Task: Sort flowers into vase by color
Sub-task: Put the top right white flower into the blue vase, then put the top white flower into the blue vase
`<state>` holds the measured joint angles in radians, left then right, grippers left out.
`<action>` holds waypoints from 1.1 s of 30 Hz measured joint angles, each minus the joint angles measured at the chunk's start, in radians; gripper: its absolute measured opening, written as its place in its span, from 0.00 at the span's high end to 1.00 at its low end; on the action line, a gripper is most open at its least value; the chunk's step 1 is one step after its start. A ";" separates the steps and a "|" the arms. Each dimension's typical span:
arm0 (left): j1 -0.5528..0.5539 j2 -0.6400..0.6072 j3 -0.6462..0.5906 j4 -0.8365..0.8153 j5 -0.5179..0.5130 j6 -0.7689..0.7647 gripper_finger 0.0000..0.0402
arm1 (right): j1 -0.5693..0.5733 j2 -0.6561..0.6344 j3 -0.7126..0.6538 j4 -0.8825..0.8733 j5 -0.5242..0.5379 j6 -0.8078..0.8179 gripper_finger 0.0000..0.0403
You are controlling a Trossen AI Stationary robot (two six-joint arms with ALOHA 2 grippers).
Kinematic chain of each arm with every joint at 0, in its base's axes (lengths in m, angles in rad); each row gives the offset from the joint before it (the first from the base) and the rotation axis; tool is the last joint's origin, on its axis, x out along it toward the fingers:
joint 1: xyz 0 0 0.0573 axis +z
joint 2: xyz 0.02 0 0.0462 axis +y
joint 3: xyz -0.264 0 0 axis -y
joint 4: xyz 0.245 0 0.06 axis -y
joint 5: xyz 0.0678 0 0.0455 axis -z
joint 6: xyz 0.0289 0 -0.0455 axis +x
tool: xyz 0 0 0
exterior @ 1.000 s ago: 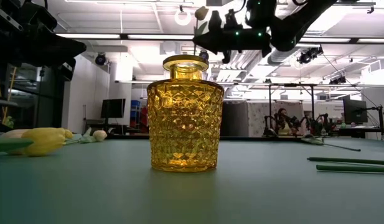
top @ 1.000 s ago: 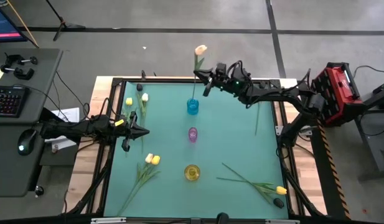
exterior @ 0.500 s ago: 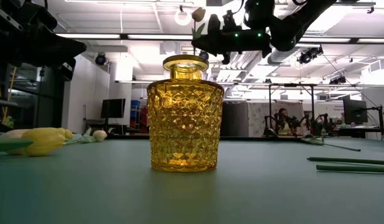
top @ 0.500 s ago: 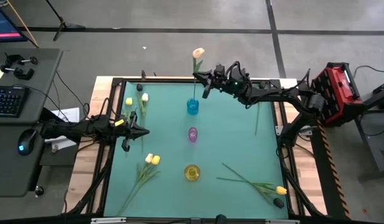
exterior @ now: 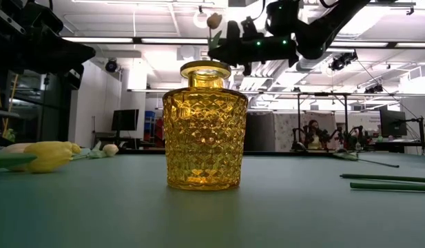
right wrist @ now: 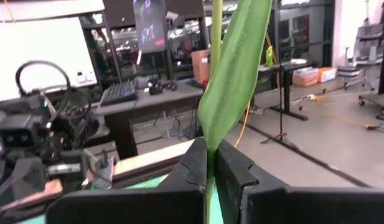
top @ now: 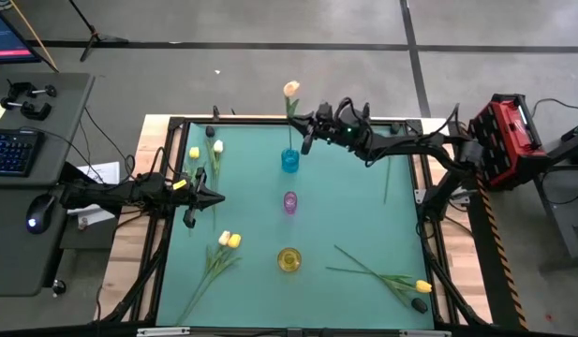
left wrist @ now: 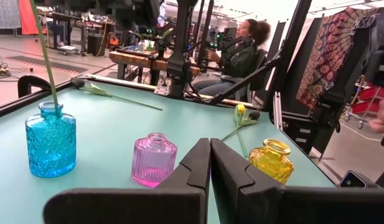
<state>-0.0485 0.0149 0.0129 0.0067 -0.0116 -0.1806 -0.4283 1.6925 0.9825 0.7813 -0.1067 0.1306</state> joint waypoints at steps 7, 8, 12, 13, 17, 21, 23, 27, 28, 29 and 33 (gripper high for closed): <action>0.000 0.000 0.000 0.000 0.000 0.000 1.00 | 0.012 0.011 0.000 -0.035 0.046 0.056 0.97; 0.000 0.000 0.000 0.000 0.000 0.000 1.00 | 0.011 0.011 0.000 -0.040 0.046 0.080 0.95; 0.000 0.000 0.000 0.000 0.000 0.000 1.00 | 0.012 0.003 0.000 -0.100 0.045 0.132 0.84; 0.000 0.000 0.000 0.000 0.000 0.000 1.00 | 0.012 0.002 0.000 -0.115 0.044 0.131 0.80; 0.000 0.000 0.000 0.000 0.000 0.000 1.00 | 0.013 -0.022 0.008 -0.240 0.033 0.133 0.61; 0.000 0.000 0.000 0.000 0.001 0.000 1.00 | 0.012 -0.053 0.036 -0.449 0.019 0.091 0.43; 0.000 0.000 0.000 0.000 0.000 0.000 1.00 | 0.011 -0.075 0.054 -0.565 0.007 0.062 0.35; 0.000 0.000 0.000 0.000 0.000 0.000 1.00 | 0.010 -0.119 0.087 -0.800 0.001 0.044 0.27; 0.000 0.000 0.000 0.000 0.000 0.000 1.00 | 0.010 -0.132 0.094 -0.860 0.000 0.044 0.26; 0.000 0.000 0.000 0.000 0.000 0.000 1.00 | 0.010 -0.142 0.100 -0.912 -0.001 0.044 0.26; 0.000 0.000 0.000 0.000 0.000 0.000 1.00 | 0.010 -0.192 0.104 -1.120 -0.019 0.045 0.26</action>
<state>-0.0486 0.0147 0.0132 0.0067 -0.0113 -0.1806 -0.4178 1.5000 1.0863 -0.3388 -0.1254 0.1756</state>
